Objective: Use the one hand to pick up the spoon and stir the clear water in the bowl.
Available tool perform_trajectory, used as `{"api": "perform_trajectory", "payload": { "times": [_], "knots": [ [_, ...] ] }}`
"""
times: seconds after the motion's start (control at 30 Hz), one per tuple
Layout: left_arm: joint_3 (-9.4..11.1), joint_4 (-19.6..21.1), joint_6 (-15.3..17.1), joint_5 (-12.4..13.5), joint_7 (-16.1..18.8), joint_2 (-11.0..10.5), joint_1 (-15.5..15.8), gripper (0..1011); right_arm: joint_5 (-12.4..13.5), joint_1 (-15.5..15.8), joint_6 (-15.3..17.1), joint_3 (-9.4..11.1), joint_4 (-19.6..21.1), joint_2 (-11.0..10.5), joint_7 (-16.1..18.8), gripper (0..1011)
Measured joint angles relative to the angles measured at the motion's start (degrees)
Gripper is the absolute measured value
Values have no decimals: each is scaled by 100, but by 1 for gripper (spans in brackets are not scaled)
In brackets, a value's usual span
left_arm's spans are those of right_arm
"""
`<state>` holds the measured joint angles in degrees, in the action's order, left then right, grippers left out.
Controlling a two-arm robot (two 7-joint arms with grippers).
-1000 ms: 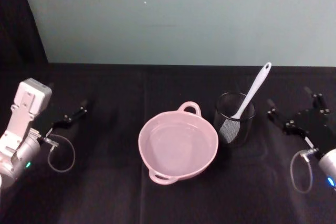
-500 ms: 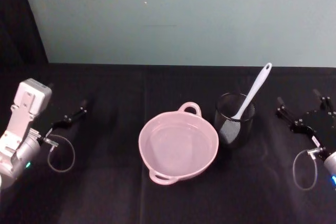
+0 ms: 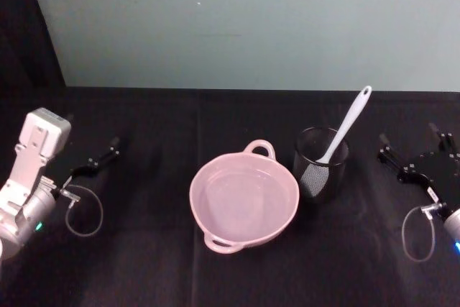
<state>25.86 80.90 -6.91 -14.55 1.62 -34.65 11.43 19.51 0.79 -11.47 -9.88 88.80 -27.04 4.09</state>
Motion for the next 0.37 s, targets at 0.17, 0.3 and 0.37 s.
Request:
{"api": "perform_trajectory", "payload": {
  "times": [0.17,0.3,0.37],
  "knots": [
    [0,0,0,0,0,0,0,1005,-4,2,5,-2,4,-4,-10,1002],
    [0,0,0,0,0,0,0,1005,-7,5,9,-5,6,-6,-16,1002],
    [0,0,0,0,0,0,0,1005,-8,5,10,-6,7,-6,-17,1002]
  ]
}}
